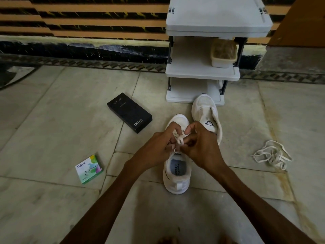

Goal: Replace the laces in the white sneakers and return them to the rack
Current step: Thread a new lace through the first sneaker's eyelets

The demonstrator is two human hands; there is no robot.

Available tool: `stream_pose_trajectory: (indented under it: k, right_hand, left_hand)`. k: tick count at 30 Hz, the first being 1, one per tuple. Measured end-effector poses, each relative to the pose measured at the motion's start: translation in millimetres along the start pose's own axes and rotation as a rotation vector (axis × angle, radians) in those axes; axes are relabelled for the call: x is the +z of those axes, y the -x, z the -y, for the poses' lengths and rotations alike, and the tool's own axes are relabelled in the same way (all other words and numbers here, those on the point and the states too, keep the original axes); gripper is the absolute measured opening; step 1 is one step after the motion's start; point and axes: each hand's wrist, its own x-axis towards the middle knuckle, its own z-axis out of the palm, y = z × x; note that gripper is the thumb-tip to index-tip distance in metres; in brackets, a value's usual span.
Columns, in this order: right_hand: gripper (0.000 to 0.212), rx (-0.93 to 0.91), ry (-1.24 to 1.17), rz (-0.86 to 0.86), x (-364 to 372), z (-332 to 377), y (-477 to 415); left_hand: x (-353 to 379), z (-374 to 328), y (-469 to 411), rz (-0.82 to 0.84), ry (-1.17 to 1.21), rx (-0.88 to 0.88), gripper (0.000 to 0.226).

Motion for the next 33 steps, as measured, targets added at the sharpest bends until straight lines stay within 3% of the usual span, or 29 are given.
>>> stream_pose_trajectory:
  k: [3, 6, 10, 16, 23, 26, 29, 33]
  right_hand:
    - [0.033, -0.129, 0.266, -0.018, 4.8, -2.6, 5.1]
    - [0.037, -0.405, 0.541, -0.092, 12.1, -5.7, 12.1]
    - [0.040, -0.618, 0.561, -0.187, 13.7, -16.9, 17.4]
    - [0.022, -0.628, 0.542, -0.185, 17.0, -18.0, 17.8]
    - [0.024, -0.620, 0.505, -0.178, 13.0, -12.7, 23.1]
    - [0.013, -0.571, 0.512, -0.175, 12.0, -12.1, 22.5]
    - [0.024, -0.459, 0.496, -0.155, 9.9, -8.8, 23.0]
    - [0.024, -0.343, 0.535, -0.157, 6.3, -10.7, 34.3]
  left_hand:
    - [-1.1, 2.2, -1.9, 0.024, -0.022, 0.007, 0.049]
    - [2.3, 0.8, -1.1, 0.044, -0.023, 0.007, 0.048]
    - [5.1, -1.1, 1.6, 0.041, 0.129, -0.002, 0.027]
    - [8.3, -7.7, -0.4, 0.046, 0.466, -0.242, 0.018]
    - [2.6, -7.5, -10.7, 0.092, 0.498, -0.422, 0.022]
    - [6.1, -5.5, -13.2, -0.081, 0.294, -0.371, 0.013]
    - [10.2, -6.0, -11.5, -0.241, -0.024, -0.246, 0.010]
    - [8.2, 1.9, -9.0, -0.331, -0.205, -0.189, 0.014]
